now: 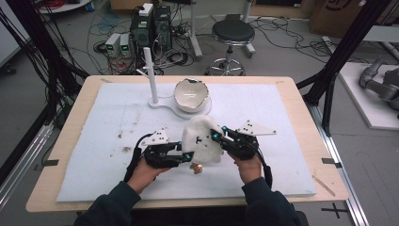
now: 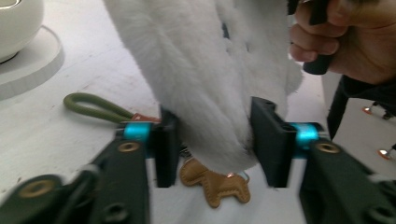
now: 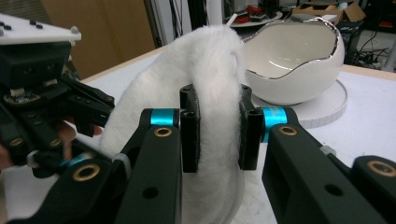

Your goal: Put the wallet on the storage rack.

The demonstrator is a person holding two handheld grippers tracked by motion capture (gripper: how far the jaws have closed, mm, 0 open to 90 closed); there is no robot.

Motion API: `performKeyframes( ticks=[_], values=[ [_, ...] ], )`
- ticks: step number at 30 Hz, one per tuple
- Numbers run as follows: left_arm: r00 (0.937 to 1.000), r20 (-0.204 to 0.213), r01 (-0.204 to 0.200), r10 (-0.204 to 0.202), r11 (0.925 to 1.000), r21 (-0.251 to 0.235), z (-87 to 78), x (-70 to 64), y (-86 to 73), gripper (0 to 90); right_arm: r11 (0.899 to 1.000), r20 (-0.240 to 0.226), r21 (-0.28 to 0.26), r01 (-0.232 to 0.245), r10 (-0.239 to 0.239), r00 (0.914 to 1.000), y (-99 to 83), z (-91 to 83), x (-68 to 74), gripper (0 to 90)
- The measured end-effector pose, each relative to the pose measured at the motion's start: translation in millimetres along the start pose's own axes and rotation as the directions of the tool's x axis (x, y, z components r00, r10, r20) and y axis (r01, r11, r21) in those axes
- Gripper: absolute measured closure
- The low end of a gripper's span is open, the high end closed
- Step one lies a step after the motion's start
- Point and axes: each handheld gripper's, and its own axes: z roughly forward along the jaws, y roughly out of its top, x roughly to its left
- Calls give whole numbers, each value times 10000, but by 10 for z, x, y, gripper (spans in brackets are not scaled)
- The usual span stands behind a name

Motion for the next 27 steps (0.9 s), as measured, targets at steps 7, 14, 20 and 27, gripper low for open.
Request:
performKeyframes(
  ticks=[7, 14, 20, 27],
  values=[
    [9989, -461, -4, -30, 9973, -739, -233, 152, 38, 752, 9932, -464, 774, 865, -831, 9955, -13, 49, 28, 753],
    [9958, -381, -861, 828, 9917, -960, -417, 209, 102, 773, 9731, -1491, 1724, 1532, -1279, 9805, -36, 114, 23, 676],
    [9915, 317, -1217, 1260, 9861, -1135, -489, 206, 144, 777, 9767, -1301, 1619, 1410, -1205, 9841, 3, 82, -122, 344],
    [9843, 1049, -1307, 1418, 9857, -1061, -490, 218, 134, 777, 9824, -3034, 1620, 935, -405, 9520, 27, 183, -276, 321]
  ],
)
